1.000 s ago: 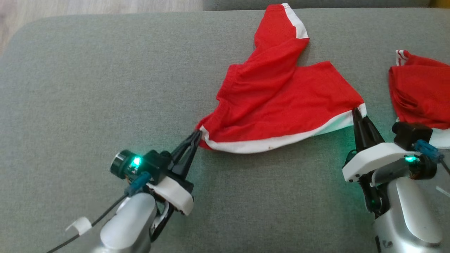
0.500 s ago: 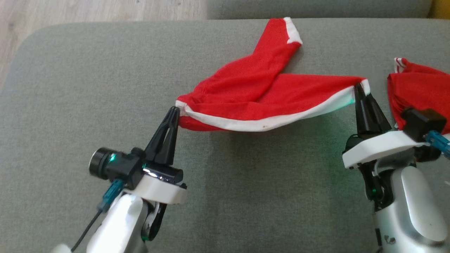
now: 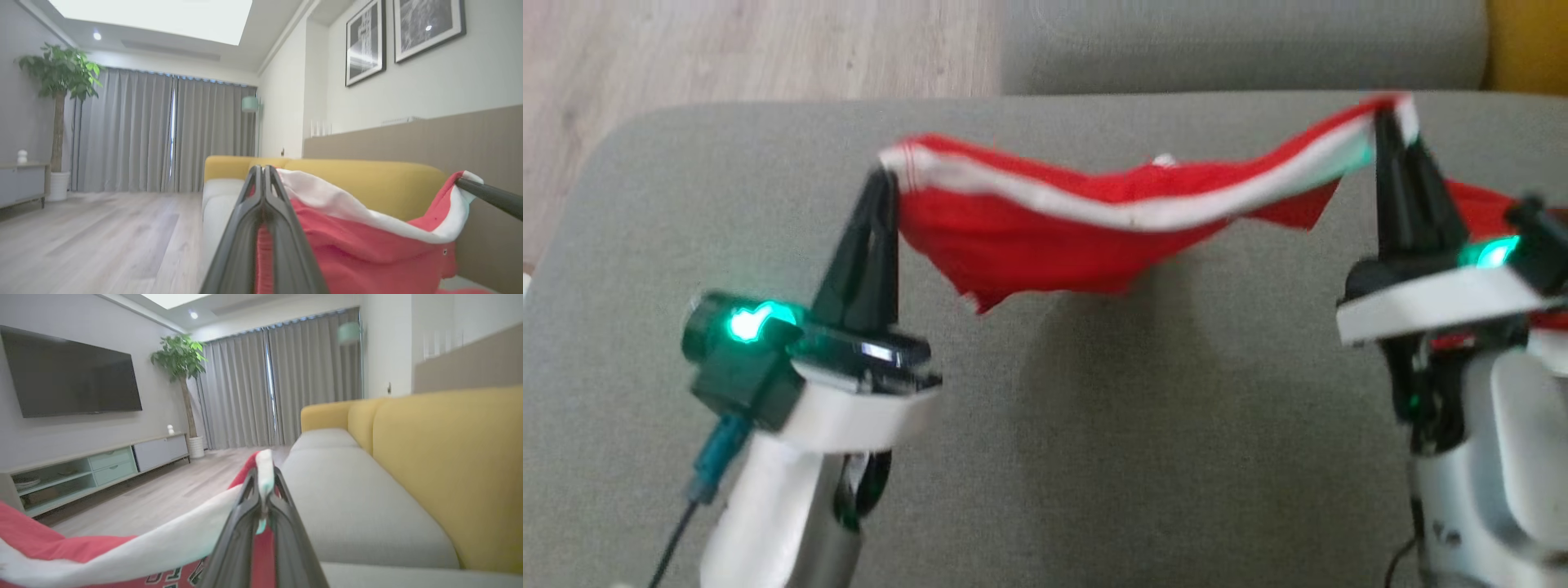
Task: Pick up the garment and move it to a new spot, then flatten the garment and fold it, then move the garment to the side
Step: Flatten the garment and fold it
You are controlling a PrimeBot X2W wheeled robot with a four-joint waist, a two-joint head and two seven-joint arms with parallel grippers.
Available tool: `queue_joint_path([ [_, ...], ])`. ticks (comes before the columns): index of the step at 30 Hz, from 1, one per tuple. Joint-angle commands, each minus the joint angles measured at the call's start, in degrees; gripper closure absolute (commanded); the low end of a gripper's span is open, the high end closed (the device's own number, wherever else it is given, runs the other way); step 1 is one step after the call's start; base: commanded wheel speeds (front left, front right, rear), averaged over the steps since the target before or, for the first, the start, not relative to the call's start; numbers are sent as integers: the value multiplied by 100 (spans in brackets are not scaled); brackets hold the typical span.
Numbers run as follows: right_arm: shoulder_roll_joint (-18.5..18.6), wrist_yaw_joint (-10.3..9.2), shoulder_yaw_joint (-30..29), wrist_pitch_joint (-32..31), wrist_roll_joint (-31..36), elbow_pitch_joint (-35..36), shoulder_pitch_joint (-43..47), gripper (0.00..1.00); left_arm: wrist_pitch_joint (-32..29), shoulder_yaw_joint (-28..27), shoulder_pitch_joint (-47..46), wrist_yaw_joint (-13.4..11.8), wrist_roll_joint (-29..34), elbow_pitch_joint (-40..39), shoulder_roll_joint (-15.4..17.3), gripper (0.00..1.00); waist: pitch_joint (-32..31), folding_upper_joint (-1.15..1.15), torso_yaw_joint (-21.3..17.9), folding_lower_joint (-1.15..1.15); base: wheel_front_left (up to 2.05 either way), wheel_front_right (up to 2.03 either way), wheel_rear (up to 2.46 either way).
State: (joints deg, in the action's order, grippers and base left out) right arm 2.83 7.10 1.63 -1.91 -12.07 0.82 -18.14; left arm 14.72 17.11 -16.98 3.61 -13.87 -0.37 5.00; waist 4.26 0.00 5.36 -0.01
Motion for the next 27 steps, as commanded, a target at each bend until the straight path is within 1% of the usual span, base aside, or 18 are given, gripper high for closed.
queue_joint_path([
  [1, 5, 39, 165, -105, 65, 305, -422, 100, 28, -243, -471, 23, 9, -255, 29, 100, -134, 0, -1, 1, 0, 0, 0],
  [5, 29, 39, 300, -591, 141, 382, -1035, 100, -108, -358, -1149, 42, -64, -162, 46, 100, -311, 0, -10, 1, 0, 0, 0],
  [10, 180, 39, 589, -973, 308, 71, -1928, 100, -585, -451, -2020, 84, -101, 125, 198, 100, -488, 0, -51, 1, 0, 0, 0],
  [14, 215, 39, 670, -1197, 667, 10, -2223, 100, -958, -577, -2220, -27, -220, 130, 223, 100, -543, 0, -23, 1, 0, 0, 0],
  [18, 190, 39, 781, -1473, 687, 170, -2127, 100, -1156, -588, -2158, -98, -281, -48, 226, 100, -529, 0, 33, 1, 0, 0, 0],
  [22, 144, 39, 658, -1647, 712, 306, -2107, 100, -1314, -561, -2152, -132, -263, -131, 284, 100, -414, 0, 42, 1, 0, 0, 0],
  [25, 95, 39, 577, -1761, 662, 105, -2321, 100, -1470, -608, -2364, -70, -365, -13, 367, 100, -110, 0, -4, 1, 0, 0, 0],
  [27, 87, 39, 586, -1756, 691, -104, -2587, 100, -1555, -740, -2588, -42, -555, 176, 373, 100, 143, 0, -41, 1, 0, 0, 0],
])
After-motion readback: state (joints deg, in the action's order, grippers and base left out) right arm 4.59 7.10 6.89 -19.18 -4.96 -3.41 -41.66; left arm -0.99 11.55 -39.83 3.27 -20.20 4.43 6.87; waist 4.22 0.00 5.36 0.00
